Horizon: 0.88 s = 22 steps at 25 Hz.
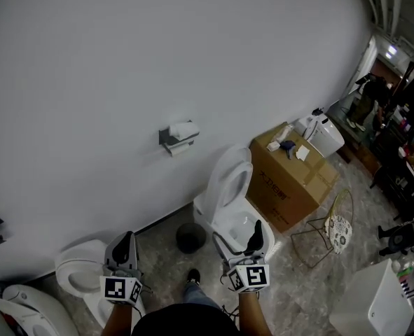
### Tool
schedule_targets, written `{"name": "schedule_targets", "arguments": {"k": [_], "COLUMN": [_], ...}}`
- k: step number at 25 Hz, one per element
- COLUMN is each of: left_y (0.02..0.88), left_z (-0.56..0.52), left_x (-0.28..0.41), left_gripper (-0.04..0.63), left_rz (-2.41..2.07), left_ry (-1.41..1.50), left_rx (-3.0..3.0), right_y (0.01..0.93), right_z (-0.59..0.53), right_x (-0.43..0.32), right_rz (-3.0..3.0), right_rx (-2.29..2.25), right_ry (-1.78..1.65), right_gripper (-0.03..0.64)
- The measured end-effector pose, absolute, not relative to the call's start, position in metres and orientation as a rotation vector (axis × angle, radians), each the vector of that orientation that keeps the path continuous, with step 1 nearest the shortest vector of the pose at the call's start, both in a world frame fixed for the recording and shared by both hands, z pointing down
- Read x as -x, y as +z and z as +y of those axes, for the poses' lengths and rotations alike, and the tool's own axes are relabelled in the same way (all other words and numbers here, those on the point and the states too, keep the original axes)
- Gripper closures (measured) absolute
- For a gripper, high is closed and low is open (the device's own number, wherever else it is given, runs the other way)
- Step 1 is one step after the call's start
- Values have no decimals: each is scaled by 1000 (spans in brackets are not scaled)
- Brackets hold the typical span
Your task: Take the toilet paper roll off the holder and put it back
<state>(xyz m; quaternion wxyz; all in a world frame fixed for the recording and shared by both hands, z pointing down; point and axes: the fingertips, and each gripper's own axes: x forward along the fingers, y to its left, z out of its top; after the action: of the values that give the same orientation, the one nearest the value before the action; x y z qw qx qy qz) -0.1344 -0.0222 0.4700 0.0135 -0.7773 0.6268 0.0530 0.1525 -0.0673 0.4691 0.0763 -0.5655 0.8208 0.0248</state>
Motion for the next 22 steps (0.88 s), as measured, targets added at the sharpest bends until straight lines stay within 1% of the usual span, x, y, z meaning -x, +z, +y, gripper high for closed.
{"name": "schedule_targets", "arguments": {"k": [13,22], "left_y": [462,467], "left_z": [-141,-192], "left_x": [86,62], "left_gripper": [592,592], "left_rz": [2041,2104], "left_ry": [120,74], "left_rx": [2346,2306], "right_y": [467,477], "right_z": [-206,-265], "right_x": [-195,-205], "right_rz": [2545,2613], "right_rx": [1611,1512], "right_ry": [44,0], "right_gripper": [35,37]}}
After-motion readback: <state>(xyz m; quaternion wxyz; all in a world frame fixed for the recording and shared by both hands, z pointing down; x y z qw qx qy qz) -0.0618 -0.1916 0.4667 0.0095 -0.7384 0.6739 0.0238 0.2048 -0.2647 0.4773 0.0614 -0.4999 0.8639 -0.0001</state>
